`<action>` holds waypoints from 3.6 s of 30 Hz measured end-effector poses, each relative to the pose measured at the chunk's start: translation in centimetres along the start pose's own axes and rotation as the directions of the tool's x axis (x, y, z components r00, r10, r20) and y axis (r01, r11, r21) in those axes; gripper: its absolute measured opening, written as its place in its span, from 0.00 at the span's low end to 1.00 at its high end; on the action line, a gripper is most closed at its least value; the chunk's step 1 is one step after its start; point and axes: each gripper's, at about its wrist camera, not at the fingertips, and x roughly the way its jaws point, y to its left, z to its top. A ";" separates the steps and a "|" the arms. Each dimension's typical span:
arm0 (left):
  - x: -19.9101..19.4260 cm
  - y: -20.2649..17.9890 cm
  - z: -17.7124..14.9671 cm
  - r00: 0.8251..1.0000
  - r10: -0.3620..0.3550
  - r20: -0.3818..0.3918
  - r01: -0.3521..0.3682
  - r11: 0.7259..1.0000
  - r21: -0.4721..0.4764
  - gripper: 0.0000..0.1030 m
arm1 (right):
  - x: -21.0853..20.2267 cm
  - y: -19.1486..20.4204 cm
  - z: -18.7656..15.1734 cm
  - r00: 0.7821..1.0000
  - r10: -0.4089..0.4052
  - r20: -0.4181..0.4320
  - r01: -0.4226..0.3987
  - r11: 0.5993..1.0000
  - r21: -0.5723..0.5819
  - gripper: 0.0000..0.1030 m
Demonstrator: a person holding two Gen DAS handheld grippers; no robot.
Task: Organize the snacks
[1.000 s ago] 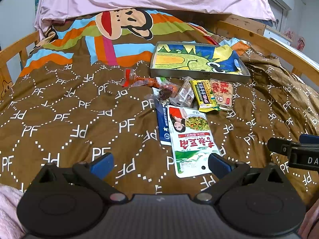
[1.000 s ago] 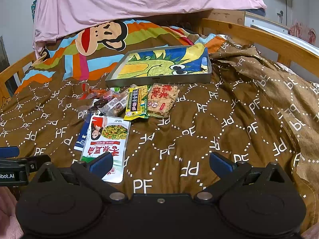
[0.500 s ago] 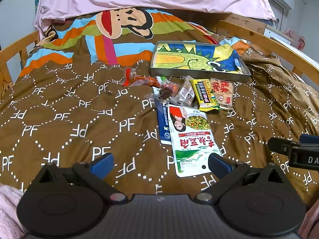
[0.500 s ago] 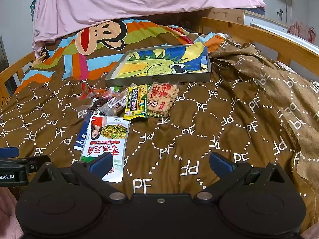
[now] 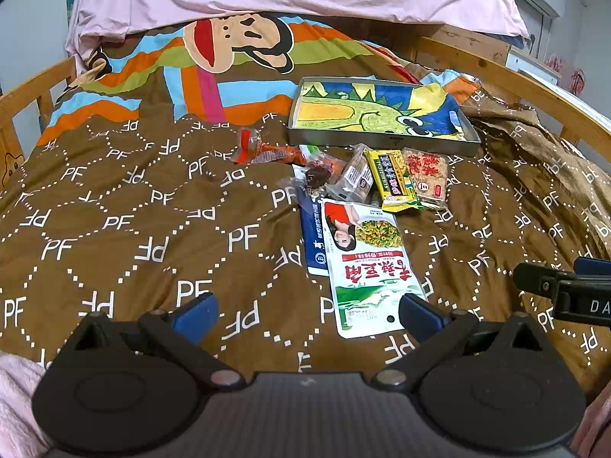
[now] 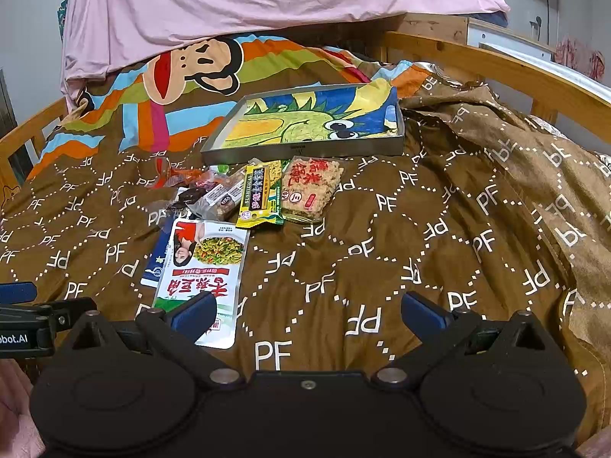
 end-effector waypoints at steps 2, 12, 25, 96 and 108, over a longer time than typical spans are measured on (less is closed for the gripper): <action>0.0 0.0 0.0 1.000 0.000 -0.001 0.000 1.000 0.000 1.00 | 0.0 0.0 0.0 1.000 0.000 -0.001 0.000 1.000 0.000 0.99; 0.0 0.0 -0.1 1.000 0.000 -0.002 0.000 1.000 0.000 1.00 | 0.1 0.0 0.0 1.000 0.001 -0.003 -0.001 1.000 0.000 0.99; 0.0 0.1 -0.2 1.000 0.001 -0.004 -0.001 1.000 0.000 1.00 | 0.2 0.0 0.0 1.000 0.002 -0.006 -0.002 1.000 0.001 0.99; 13.1 0.1 4.8 0.915 -0.250 -0.315 0.278 0.960 0.045 0.99 | 21.1 4.1 9.9 0.974 0.200 -0.101 -0.219 0.946 -0.241 0.81; 12.6 -0.2 4.9 0.911 -0.317 -0.263 0.340 0.939 0.046 0.98 | 21.1 4.5 9.6 0.981 0.172 -0.094 -0.192 0.940 -0.284 0.73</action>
